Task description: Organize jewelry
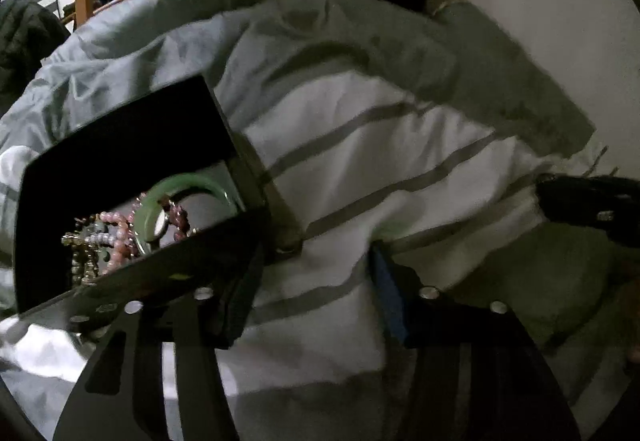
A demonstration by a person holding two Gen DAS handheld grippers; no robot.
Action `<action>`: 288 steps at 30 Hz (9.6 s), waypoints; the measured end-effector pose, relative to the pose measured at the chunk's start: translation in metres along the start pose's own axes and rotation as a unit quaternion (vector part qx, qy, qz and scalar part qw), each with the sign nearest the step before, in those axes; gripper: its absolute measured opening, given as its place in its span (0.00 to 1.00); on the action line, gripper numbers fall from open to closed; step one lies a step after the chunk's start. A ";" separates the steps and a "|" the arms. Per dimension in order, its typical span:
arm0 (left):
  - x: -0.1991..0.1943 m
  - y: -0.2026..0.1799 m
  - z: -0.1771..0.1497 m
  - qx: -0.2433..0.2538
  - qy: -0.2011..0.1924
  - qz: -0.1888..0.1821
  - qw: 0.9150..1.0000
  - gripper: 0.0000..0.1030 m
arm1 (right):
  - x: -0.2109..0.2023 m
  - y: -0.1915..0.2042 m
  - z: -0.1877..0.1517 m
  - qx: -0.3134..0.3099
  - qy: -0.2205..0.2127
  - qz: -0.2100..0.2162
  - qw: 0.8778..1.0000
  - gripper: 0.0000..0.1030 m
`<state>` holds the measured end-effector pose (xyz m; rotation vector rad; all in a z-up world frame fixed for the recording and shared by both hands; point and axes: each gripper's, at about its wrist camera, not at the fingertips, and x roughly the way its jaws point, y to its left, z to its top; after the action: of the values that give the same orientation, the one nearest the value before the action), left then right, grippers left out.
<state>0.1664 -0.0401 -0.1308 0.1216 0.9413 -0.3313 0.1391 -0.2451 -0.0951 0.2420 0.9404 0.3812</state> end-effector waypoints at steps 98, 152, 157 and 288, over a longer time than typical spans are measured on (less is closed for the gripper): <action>0.010 0.037 -0.004 -0.048 0.025 -0.030 0.998 0.19 | 0.013 0.019 -0.013 -0.053 0.027 0.025 0.998 0.20; -0.043 0.152 0.018 -0.170 -0.003 0.051 0.984 0.26 | 0.145 0.142 0.082 -0.247 0.010 0.004 0.969 0.22; -0.053 0.151 0.019 -0.171 -0.019 0.058 0.983 0.48 | 0.136 0.138 0.084 -0.239 0.002 0.020 0.971 0.52; -0.204 0.112 -0.057 -0.119 -0.011 0.182 0.976 0.89 | -0.006 0.197 0.019 -0.158 0.013 -0.096 0.983 0.93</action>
<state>0.0484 0.1260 -0.0038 0.0678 0.9087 0.1183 0.1097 -0.0700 -0.0083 -0.1437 0.9052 0.3507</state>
